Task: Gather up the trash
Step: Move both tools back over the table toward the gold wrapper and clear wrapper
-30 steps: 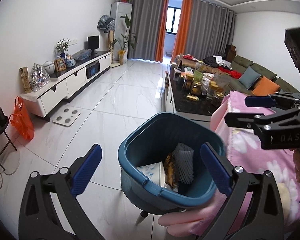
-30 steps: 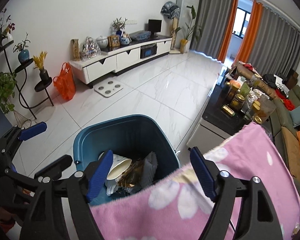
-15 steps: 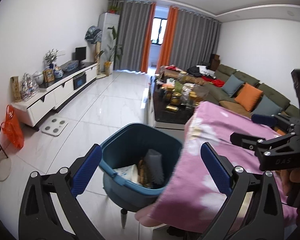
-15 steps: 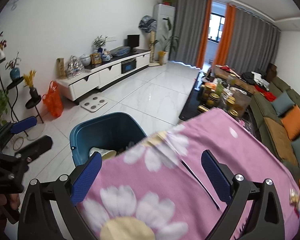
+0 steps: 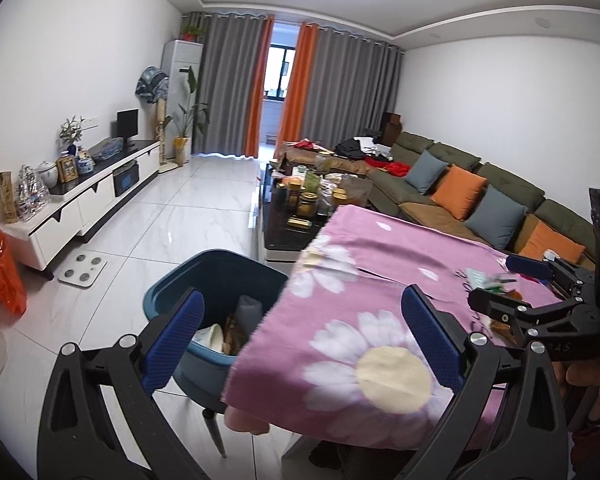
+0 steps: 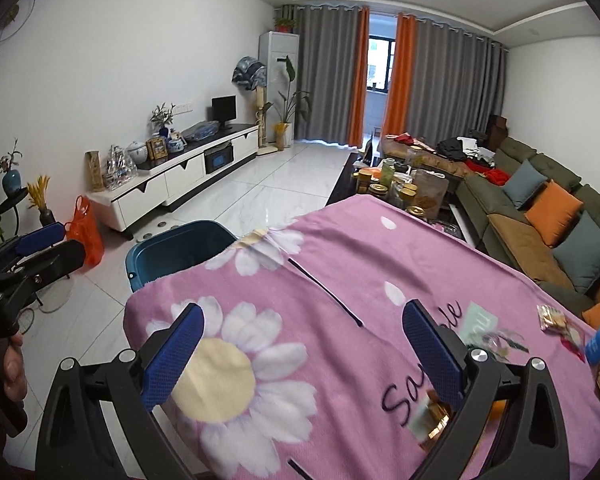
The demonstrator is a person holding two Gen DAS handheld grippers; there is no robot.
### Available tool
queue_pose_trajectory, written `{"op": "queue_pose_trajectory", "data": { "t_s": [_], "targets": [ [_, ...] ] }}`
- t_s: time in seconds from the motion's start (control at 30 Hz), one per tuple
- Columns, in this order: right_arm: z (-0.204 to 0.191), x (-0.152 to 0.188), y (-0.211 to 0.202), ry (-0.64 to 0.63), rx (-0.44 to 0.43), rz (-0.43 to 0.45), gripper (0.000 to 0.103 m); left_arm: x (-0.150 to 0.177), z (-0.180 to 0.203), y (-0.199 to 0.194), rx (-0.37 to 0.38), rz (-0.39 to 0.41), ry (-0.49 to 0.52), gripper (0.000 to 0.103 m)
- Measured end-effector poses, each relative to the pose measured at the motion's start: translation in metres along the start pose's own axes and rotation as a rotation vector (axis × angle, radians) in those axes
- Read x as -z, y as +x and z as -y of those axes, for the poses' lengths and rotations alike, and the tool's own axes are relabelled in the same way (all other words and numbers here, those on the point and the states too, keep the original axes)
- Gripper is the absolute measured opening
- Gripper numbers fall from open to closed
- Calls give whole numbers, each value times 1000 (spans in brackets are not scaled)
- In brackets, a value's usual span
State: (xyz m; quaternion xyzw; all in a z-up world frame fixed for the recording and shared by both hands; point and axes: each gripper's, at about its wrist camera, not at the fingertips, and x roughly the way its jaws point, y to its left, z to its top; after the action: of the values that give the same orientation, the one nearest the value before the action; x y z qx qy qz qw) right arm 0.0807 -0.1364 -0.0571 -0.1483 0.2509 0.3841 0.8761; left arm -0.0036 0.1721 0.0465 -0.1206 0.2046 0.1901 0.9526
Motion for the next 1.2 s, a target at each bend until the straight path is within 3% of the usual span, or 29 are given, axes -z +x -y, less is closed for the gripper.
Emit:
{"op": "queue_pose_trajectory", "data": {
  "t_s": [0.67, 1.0, 1.2],
  "targets": [
    [57, 88, -103, 213, 171, 105, 96, 28, 111, -17, 262, 33, 139, 97],
    [85, 135, -144, 337, 286, 180, 96, 43, 147, -17, 368, 37, 203, 97],
    [86, 148, -170, 350, 343, 234, 96, 50, 159, -21, 412, 44, 237, 97]
  ]
}}
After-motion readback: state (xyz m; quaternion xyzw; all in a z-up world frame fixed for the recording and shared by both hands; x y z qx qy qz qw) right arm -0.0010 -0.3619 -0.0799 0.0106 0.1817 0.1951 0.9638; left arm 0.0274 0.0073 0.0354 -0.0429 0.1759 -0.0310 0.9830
